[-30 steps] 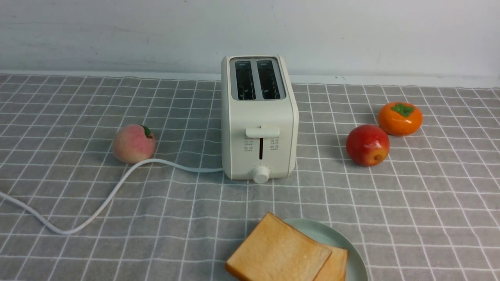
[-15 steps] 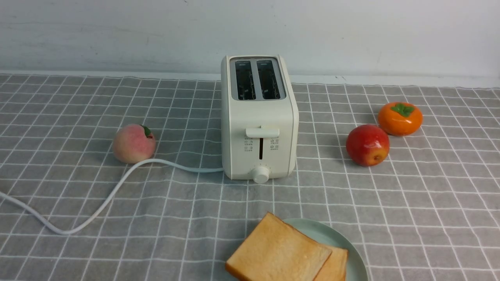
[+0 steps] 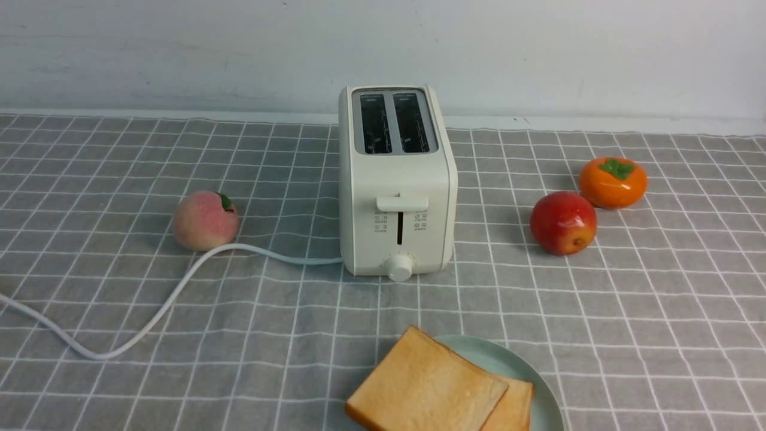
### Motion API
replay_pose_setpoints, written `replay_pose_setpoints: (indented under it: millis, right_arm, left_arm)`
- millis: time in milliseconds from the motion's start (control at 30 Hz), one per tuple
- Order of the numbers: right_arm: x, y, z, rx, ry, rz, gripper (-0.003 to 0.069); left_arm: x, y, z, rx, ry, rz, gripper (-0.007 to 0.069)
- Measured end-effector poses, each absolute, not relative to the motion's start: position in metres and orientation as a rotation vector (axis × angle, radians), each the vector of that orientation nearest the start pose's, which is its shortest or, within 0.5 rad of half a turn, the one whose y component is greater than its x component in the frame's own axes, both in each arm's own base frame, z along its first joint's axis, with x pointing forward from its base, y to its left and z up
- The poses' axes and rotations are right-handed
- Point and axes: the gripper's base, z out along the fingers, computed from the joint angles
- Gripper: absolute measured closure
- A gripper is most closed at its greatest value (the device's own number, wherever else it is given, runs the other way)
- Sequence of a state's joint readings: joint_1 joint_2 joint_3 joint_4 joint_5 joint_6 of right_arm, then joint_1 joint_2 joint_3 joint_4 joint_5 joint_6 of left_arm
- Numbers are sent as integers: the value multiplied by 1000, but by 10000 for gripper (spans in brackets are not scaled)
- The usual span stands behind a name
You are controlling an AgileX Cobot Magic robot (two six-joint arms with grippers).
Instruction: Take toasted bread from bread machine on grey coffee table place on plate.
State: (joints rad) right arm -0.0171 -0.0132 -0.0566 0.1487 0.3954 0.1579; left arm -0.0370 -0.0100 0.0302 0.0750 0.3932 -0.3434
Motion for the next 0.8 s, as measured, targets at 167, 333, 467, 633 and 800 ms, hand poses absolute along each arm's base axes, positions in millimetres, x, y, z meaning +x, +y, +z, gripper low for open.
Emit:
replay_pose_setpoints:
  millis: [167, 333, 467, 633, 800]
  right_arm:
    - [52, 3, 175, 262, 1841, 231, 533]
    - [52, 1, 174, 227, 1865, 168, 531]
    - [52, 0, 174, 226, 1868, 163, 523]
    - [52, 0, 174, 225, 1868, 162, 518]
    - [52, 0, 174, 225, 1868, 162, 517]
  left_arm:
    - [52, 1, 168, -244, 1884, -184, 578]
    - [52, 1, 168, -244, 1884, -184, 573]
    - [52, 1, 168, -244, 1884, -185, 568]
    - [52, 1, 168, -244, 1884, -185, 568]
    - [52, 1, 168, -244, 1884, -185, 559]
